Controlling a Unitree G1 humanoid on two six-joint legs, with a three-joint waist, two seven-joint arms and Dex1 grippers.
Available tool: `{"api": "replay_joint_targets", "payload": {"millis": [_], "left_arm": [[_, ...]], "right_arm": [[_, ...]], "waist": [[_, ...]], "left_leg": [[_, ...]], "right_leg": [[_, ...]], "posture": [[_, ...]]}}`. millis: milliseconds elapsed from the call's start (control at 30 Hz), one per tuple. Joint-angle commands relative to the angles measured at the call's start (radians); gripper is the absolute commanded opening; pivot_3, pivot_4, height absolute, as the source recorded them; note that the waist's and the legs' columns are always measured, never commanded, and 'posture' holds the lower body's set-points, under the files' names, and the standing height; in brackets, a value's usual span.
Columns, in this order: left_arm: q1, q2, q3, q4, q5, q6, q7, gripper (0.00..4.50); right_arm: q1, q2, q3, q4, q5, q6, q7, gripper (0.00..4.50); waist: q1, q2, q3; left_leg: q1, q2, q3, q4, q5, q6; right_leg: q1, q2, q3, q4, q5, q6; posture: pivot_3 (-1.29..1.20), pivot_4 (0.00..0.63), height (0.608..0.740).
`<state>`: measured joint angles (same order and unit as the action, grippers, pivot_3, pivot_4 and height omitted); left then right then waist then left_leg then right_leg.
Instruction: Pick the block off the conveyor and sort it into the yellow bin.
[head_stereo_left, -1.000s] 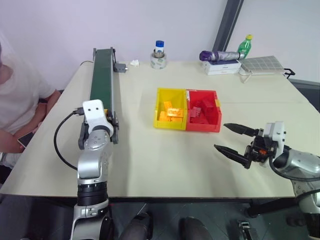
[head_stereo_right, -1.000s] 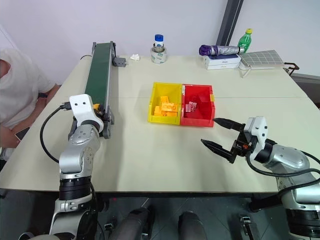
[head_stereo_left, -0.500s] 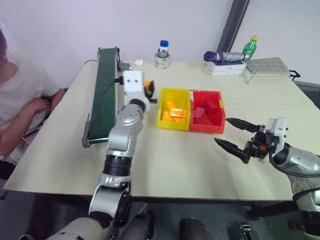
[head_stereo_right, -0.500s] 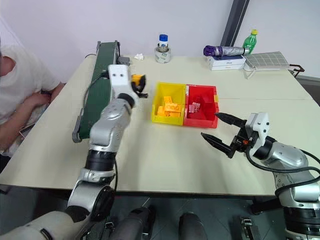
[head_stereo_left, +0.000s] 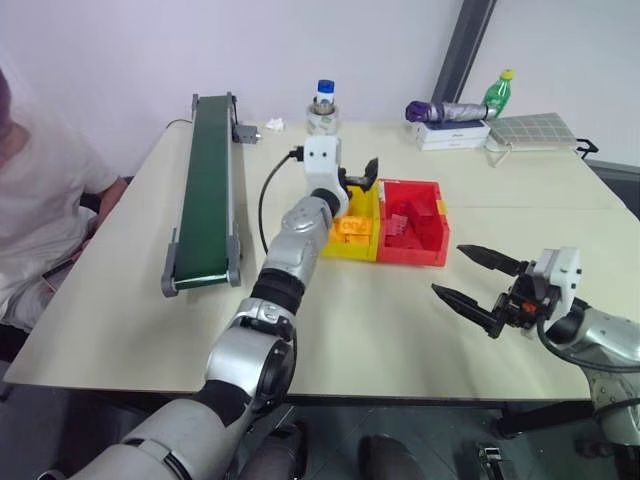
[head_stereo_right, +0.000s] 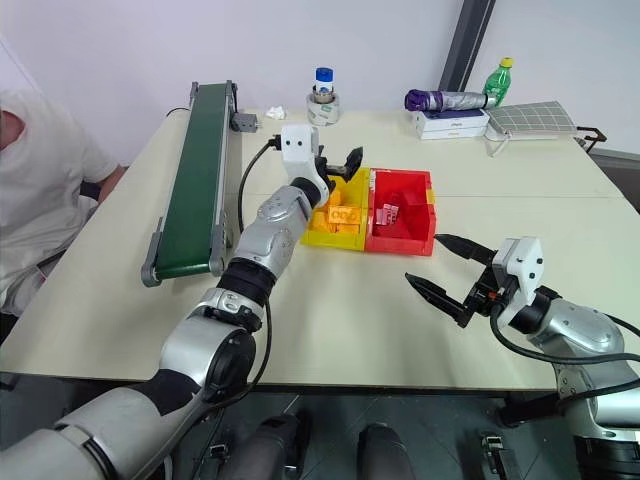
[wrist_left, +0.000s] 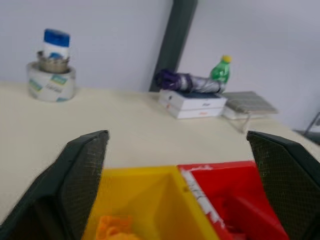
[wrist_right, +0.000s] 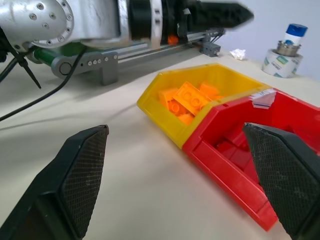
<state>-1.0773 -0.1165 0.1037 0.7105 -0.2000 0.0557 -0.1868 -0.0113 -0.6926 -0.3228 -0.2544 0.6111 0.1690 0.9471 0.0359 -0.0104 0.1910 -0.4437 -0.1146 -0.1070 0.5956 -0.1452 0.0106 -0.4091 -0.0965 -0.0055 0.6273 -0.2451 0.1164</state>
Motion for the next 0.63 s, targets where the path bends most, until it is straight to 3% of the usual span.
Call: {"api": "replay_joint_targets", "payload": {"millis": [33, 167, 233, 367, 500, 633], "left_arm": [[0.076, 0.058, -0.007, -0.194, -0.026, 0.054, -0.061, 4.47], [0.233, 0.192, -0.024, -0.489, -0.081, 0.252, -0.163, 4.47], [0.336, 0.308, -0.020, -0.657, -0.100, 0.350, -0.222, 4.47], [0.479, 0.463, 0.062, -0.860, -0.201, 0.469, -0.294, 4.47], [0.621, 0.615, 0.147, -0.935, -0.248, 0.490, -0.384, 4.47], [0.660, 0.673, 0.231, -0.909, -0.280, 0.498, -0.372, 4.47]], "right_arm": [[-0.016, 0.003, -0.025, -0.028, 0.007, -0.019, -0.006, 4.50], [-0.023, 0.003, -0.020, -0.011, 0.007, -0.025, 0.006, 4.50], [-0.039, -0.003, -0.011, 0.007, 0.002, -0.029, 0.022, 4.50], [-0.077, -0.014, -0.009, 0.042, -0.001, -0.027, 0.044, 4.50], [-0.099, -0.017, -0.004, 0.070, -0.010, -0.030, 0.067, 4.50], [-0.112, -0.016, 0.002, 0.085, -0.018, -0.032, 0.080, 4.50]], "waist": [[-0.003, 0.000, 0.000], [-0.006, 0.001, 0.000], [-0.019, 0.001, 0.000], [-0.023, 0.001, 0.000], [-0.025, 0.002, -0.001], [-0.020, 0.002, -0.001]], "left_leg": [[0.001, 0.000, 0.000, 0.000, 0.000, 0.000], [0.001, 0.001, 0.000, 0.000, 0.000, 0.000], [0.001, 0.001, 0.000, 0.000, 0.000, 0.000], [0.001, 0.001, -0.001, 0.000, 0.000, 0.000], [0.001, 0.001, -0.001, 0.000, 0.000, 0.000], [0.001, 0.001, -0.002, -0.002, 0.000, 0.000]], "right_leg": [[0.000, 0.000, 0.000, 0.000, 0.000, 0.000], [0.000, 0.001, 0.000, 0.002, 0.000, 0.000], [-0.001, 0.001, 0.001, 0.002, 0.000, -0.001], [0.000, 0.001, 0.001, 0.002, -0.002, -0.004], [0.000, 0.000, 0.002, 0.002, -0.002, -0.005], [-0.001, 0.000, 0.002, 0.002, -0.002, -0.006]], "posture": [[0.00, 0.150, 0.740], [0.00, 0.150, 0.740], [0.00, 0.150, 0.740], [0.00, 0.150, 0.740], [0.00, 0.150, 0.740], [0.00, 0.150, 0.740]]}}
